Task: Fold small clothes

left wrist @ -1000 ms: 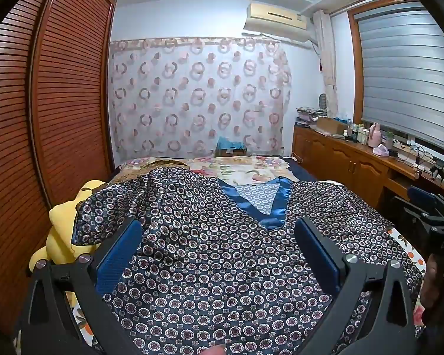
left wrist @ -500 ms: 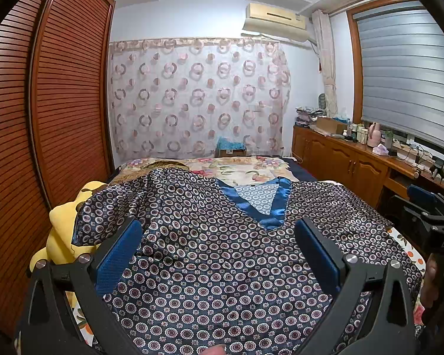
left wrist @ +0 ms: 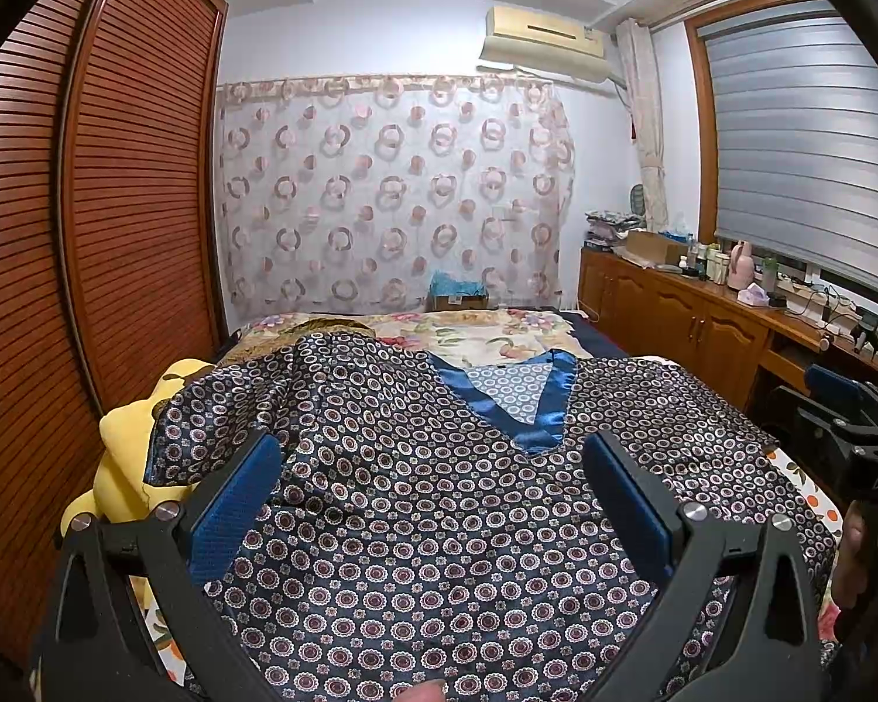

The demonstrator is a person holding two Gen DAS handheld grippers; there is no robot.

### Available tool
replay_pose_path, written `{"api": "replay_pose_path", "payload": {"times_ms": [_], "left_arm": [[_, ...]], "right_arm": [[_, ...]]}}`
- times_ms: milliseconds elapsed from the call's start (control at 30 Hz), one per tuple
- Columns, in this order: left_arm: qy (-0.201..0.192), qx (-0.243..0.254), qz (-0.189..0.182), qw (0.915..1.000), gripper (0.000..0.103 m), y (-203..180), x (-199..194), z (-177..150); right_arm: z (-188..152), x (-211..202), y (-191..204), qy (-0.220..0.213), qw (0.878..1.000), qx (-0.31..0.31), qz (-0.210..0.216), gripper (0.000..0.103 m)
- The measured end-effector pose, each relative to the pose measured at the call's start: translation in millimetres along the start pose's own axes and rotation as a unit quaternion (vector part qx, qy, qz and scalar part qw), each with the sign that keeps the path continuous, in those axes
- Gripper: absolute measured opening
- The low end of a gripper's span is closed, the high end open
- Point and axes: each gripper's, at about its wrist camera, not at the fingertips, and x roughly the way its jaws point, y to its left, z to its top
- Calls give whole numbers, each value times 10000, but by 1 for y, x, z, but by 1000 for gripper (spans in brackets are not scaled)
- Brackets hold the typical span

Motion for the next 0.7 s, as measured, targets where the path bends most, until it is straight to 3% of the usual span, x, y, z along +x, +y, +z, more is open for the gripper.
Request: {"api": "replay_pose_path", "payload": {"times_ms": [700], "left_arm": [[-42,47,8,10000,103,-1,-8,7]], "right_arm": [[0,1,-1,6,10000,28,47,103]]}}
